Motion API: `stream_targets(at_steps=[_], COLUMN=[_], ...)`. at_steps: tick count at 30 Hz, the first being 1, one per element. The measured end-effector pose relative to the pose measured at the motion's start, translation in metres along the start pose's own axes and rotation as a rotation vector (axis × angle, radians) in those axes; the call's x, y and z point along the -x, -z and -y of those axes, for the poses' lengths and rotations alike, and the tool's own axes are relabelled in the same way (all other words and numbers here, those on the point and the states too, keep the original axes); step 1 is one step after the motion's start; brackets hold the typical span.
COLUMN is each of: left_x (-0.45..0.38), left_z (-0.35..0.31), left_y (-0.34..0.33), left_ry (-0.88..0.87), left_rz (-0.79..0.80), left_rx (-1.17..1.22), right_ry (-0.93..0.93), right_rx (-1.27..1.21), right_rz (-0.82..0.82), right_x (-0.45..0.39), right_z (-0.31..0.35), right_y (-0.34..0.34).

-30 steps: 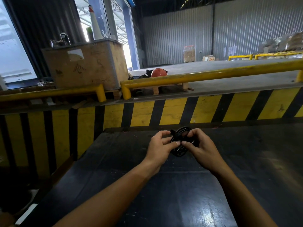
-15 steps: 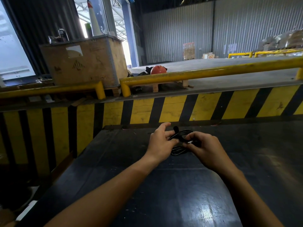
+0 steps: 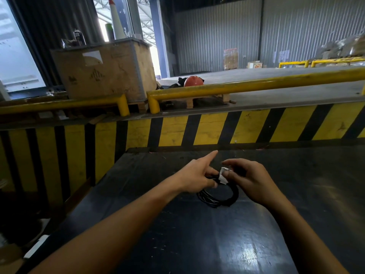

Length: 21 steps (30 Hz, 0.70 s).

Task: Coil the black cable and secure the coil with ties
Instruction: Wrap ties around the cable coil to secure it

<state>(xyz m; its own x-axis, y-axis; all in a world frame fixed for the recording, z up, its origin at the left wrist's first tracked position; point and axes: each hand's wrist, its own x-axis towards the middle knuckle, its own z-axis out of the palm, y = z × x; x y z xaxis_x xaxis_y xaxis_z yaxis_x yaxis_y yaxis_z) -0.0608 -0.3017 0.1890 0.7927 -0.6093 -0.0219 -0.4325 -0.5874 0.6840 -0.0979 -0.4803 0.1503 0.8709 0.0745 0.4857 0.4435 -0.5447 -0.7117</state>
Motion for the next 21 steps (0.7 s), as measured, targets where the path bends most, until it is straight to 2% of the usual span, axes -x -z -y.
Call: stream_targets(at_steps=[5,8,13,15,19,21], left_x=[0.0,0.001,0.006,0.01,0.012,0.009], left_z=[0.01,0.02,0.053,0.071,0.103,0.115], left_y=[-0.001,-0.003,-0.015,-0.03,-0.068,-0.083], left_ry=[0.027,0.07,0.144,0.211,0.291,0.364], left_rz=[0.085,0.115,0.0,0.006,-0.003,-0.056], left_rx=[0.033,0.205,0.694,0.861,1.123,1.107], right_ry=[-0.109,-0.159,-0.348,-0.452,-0.645,-0.718], right_rx=[-0.031,-0.087,-0.455,-0.592,-0.633,-0.603], right_rz=[0.148,0.165,-0.012,-0.105,-0.218,-0.226], right_x=[0.001,0.004,0.016,0.024,0.04,0.048], right_z=[-0.008,-0.012,-0.026,-0.038,-0.065,-0.08], right_y=[-0.007,-0.015,-0.035,-0.047,-0.078,-0.095])
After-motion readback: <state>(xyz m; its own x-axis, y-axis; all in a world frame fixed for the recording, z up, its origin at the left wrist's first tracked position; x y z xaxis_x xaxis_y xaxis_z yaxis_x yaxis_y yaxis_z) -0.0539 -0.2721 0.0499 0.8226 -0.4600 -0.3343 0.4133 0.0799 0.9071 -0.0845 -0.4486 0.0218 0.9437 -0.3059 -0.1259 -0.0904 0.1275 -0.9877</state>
